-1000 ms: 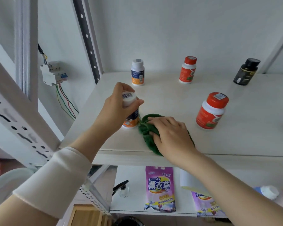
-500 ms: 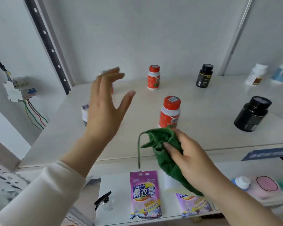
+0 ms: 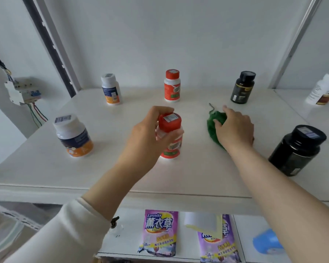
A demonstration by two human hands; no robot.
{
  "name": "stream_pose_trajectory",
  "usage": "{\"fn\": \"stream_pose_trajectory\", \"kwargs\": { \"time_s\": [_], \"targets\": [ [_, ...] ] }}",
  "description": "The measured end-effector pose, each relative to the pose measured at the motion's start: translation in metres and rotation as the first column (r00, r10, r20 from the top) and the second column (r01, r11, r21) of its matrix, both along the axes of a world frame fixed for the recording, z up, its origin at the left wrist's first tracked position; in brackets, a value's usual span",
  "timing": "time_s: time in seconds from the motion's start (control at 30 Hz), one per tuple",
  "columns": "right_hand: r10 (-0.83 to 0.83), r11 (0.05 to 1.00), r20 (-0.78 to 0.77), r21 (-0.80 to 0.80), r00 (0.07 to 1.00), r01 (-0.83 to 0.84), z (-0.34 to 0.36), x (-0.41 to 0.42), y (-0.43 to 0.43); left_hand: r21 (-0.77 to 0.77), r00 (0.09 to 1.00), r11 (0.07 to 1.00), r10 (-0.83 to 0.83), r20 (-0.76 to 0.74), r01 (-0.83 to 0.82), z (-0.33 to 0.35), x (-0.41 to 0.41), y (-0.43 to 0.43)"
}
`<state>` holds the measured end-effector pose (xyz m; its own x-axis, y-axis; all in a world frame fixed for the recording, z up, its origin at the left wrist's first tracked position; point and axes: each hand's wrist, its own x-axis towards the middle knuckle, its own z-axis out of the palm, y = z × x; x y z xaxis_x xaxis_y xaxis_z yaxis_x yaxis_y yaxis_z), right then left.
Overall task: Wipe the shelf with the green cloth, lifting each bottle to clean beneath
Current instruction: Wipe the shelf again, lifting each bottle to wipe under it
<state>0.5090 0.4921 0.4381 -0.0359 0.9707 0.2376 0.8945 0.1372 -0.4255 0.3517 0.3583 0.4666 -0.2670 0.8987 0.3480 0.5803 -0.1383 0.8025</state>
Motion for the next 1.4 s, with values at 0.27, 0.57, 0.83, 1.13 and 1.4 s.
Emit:
{"fn": "stream_pose_trajectory", "kwargs": {
  "time_s": [0.27,0.57,0.83,1.13,1.4],
  "targets": [
    [0.762,0.644,0.037,0.058,0.646,-0.763,-0.013,-0.044,-0.094,0.207,0.969,0.947,0.237,0.072,-0.247,0.035,-0.046,-0.017],
    [0.272,0.962,0.115,-0.013,0.955,-0.273,-0.003,-0.028,0.022,0.175,0.978,0.962,0.203,0.053,-0.209,0.036,-0.060,-0.016],
    [0.761,0.647,0.053,0.011,0.646,-0.763,-0.013,-0.088,-0.107,0.201,0.984,0.963,0.168,0.061,-0.177,0.045,-0.059,-0.019],
    [0.376,0.926,0.147,-0.075,0.915,-0.369,-0.005,0.006,-0.062,0.126,0.999,0.992,0.004,0.046,-0.010,0.023,-0.027,-0.013],
    [0.340,0.936,0.196,0.026,0.920,-0.352,-0.019,-0.008,-0.099,0.125,0.995,0.988,-0.096,0.033,0.091,0.012,-0.009,-0.016]
  ]
}}
